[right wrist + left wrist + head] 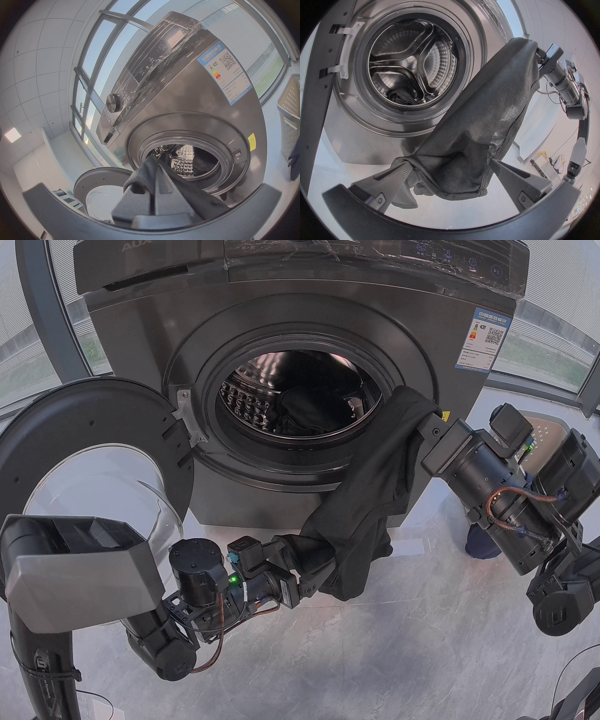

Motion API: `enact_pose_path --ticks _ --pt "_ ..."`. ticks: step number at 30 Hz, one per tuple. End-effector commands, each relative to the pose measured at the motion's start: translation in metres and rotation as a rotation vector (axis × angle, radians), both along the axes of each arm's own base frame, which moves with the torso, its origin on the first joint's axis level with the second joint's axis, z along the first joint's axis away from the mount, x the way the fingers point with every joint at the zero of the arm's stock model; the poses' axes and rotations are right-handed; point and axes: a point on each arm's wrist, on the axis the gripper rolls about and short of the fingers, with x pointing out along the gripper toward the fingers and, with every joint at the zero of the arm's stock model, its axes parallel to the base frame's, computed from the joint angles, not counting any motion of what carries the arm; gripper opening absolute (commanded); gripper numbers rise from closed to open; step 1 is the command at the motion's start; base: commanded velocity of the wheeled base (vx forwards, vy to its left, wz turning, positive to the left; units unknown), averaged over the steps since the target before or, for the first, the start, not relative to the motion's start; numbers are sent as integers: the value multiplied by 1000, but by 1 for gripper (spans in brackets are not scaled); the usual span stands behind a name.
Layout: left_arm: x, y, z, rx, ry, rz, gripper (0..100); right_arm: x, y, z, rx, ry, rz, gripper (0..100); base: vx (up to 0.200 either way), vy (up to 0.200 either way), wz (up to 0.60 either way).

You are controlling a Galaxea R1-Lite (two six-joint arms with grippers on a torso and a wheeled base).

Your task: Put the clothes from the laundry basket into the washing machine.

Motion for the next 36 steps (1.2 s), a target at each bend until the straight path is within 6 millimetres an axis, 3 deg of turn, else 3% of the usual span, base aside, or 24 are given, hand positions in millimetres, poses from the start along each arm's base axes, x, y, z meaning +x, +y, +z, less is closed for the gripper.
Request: enact_pose_path --ticks 1,7,11,21,27,31,36 --pt "2 -3 -6 11 3 -3 100 2 2 -3 -5 6 1 0 0 0 0" --pt "3 3 -20 75 16 20 100 5 0 4 13 -10 -13 0 0 0 0" --pt "-13 16 -29 139 63 11 100 5 1 5 21 -9 -29 0 0 0 0" --pt "-25 21 -21 163 43 -31 100 6 0 4 21 -8 -32 0 0 0 0" --pt "-18 16 -14 146 -5 -39 100 7 1 4 21 -8 -33 0 0 0 0" --pt "-11 23 0 121 -43 1 100 8 0 4 22 -9 -38 0 0 0 0" --pt "-23 37 -12 166 24 9 100 11 0 6 27 -14 -45 0 0 0 0"
